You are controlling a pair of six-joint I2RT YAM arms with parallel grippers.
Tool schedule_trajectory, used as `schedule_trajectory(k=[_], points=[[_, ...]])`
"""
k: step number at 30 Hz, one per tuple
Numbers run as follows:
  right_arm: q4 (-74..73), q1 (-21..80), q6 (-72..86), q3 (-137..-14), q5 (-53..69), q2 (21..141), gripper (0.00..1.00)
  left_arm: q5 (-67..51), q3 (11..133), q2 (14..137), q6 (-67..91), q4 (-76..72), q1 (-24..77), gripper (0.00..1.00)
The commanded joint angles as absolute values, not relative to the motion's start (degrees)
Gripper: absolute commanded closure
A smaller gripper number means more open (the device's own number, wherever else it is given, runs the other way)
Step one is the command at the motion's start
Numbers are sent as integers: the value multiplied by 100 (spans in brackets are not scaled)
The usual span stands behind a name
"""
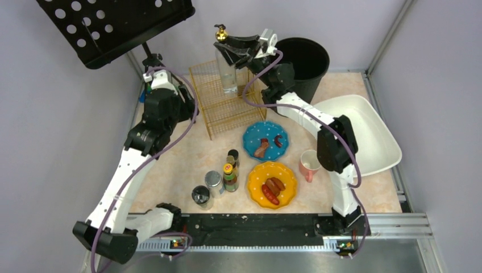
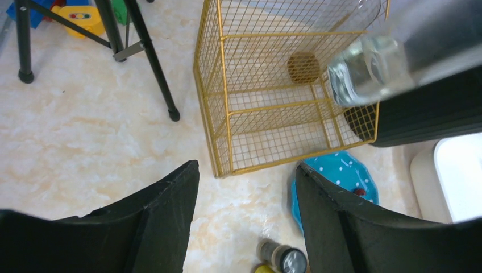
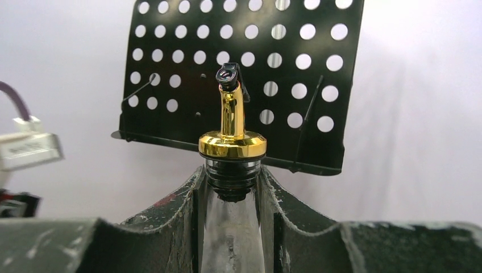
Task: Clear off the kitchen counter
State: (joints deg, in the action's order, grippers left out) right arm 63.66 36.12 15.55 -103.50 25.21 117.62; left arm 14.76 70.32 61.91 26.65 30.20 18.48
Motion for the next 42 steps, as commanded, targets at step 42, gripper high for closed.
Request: schedule_trajectory(k=[42], points=[[7280,4011,330,-14797,2400,14829,100,1375,5210,3553,1909,2760,1854,31]])
